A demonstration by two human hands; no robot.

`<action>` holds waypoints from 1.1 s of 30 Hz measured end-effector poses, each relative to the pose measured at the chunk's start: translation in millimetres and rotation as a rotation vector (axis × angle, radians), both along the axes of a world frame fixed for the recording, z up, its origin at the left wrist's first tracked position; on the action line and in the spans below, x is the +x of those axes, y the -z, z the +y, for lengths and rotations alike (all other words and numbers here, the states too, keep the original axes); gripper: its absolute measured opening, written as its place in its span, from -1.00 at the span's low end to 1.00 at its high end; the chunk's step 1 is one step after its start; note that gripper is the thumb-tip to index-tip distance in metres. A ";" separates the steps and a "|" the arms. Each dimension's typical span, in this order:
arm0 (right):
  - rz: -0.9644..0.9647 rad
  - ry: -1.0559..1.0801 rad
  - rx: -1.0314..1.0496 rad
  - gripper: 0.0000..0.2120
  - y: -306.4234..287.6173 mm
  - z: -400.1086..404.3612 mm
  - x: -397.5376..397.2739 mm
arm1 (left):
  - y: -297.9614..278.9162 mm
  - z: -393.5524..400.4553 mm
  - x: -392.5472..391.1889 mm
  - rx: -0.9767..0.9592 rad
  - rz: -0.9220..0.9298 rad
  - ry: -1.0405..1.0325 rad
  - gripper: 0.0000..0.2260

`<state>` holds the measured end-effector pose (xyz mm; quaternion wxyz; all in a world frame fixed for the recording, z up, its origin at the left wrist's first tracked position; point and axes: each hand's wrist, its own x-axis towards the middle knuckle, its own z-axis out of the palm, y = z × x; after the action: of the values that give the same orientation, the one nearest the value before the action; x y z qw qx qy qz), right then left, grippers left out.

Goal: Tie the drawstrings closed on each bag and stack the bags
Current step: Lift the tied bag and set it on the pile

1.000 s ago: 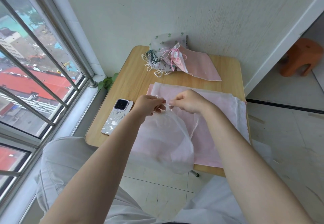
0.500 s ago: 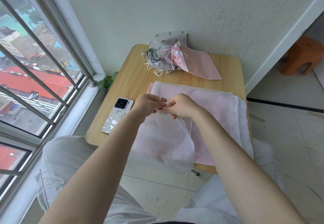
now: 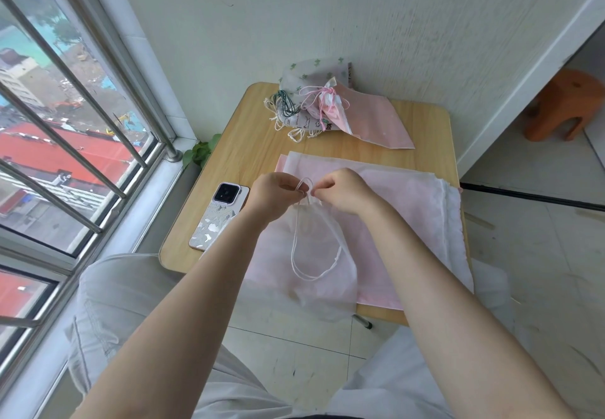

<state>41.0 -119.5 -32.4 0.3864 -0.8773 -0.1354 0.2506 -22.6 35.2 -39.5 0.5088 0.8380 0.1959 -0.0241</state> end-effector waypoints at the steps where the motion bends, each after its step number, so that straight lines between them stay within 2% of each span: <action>1: 0.030 -0.002 0.025 -0.89 3.9 2.0 -1.3 | 0.6 -0.6 -1.0 -0.008 -0.015 -0.001 -0.78; 3: 0.083 0.002 0.088 -0.89 7.9 5.5 -6.6 | 2.8 -1.7 -3.2 -0.026 -0.050 -0.002 -0.77; 6: 0.108 0.079 0.153 -0.93 14.0 6.9 -10.5 | 6.0 -2.8 -6.0 0.003 -0.105 -0.019 -0.88; 9: 0.242 0.135 0.297 -0.92 16.8 8.4 -12.8 | 6.1 -4.0 -8.2 0.036 -0.165 -0.068 -0.89; 12: 0.348 0.128 0.426 -0.88 16.6 9.0 -15.4 | 5.2 -6.6 -9.7 -0.039 -0.171 -0.096 -0.86; 18: 0.497 0.134 0.534 -0.81 20.3 1.7 -13.4 | 3.1 -3.8 -12.7 -0.267 -0.158 -0.167 -0.85; 23: 0.517 0.120 0.577 -0.74 19.8 -0.2 -15.6 | 1.1 -3.0 -10.6 -0.288 -0.129 -0.159 -0.89; 26: 0.458 0.185 0.531 -0.70 21.2 0.8 -15.8 | 3.1 -2.7 -8.9 -0.314 -0.104 -0.235 -0.92; 28: 0.418 0.257 0.553 -0.61 24.3 3.9 -15.7 | 6.1 -2.8 -8.0 -0.335 -0.078 -0.266 -0.89; 31: 0.464 0.402 0.748 -0.47 25.2 7.0 -16.1 | 8.1 -4.7 -6.9 -0.345 -0.049 -0.284 -0.88; 33: 0.536 0.491 0.938 -0.53 21.5 7.0 -12.7 | 7.4 -6.1 -6.5 -0.354 -0.040 -0.300 -0.87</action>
<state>28.3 -112.5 -53.9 0.8002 -0.5247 0.0776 0.2800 -29.1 29.2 -46.9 0.6494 0.6975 0.3009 0.0346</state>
